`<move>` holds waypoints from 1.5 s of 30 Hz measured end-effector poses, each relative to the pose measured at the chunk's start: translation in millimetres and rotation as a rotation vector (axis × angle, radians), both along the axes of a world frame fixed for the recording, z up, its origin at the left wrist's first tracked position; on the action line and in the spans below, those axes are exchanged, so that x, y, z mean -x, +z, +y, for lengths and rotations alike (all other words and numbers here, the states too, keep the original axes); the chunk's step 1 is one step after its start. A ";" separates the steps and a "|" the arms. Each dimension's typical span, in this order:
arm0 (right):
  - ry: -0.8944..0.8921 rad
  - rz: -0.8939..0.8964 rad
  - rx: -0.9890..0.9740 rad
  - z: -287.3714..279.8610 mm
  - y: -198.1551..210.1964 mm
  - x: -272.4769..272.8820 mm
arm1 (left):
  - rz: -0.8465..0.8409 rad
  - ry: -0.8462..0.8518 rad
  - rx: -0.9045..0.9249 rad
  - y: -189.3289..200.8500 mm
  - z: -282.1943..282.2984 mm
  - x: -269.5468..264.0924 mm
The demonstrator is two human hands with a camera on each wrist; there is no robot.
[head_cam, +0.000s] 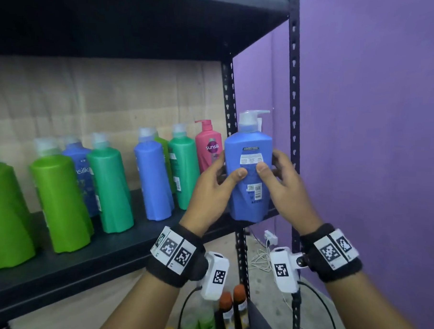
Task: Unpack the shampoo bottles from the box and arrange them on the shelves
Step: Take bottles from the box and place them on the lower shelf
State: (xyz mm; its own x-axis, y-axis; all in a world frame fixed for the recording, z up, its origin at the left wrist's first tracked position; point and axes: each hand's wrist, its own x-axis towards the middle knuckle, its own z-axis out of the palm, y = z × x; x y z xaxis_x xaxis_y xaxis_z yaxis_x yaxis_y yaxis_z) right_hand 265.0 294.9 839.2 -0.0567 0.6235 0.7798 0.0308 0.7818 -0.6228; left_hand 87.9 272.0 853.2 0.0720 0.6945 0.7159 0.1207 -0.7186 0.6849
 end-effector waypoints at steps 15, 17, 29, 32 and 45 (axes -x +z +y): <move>0.042 -0.084 0.165 31.0 13.5 22.9 | -0.083 0.149 0.032 -0.2 26.7 4.9; 0.010 -0.085 0.159 37.2 11.9 28.2 | -0.099 0.163 0.034 -0.7 31.9 3.6; -0.002 -0.052 0.226 77.9 3.8 39.3 | -0.156 0.393 0.036 -14.8 72.9 -12.0; -0.005 -0.073 0.244 85.3 -4.1 39.4 | -0.111 0.457 0.057 -19.0 76.2 -15.7; -0.294 -0.162 0.288 120.2 -17.6 47.3 | 0.051 0.514 0.262 -28.8 79.5 -11.9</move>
State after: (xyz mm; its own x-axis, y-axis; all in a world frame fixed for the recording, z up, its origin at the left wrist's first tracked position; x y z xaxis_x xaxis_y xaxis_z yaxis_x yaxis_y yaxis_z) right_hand 217.7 415.2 821.6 0.0479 0.8219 0.5677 0.3411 0.5207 -0.7826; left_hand 99.8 351.4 824.4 -0.2911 0.8033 0.5197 0.4470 -0.3660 0.8162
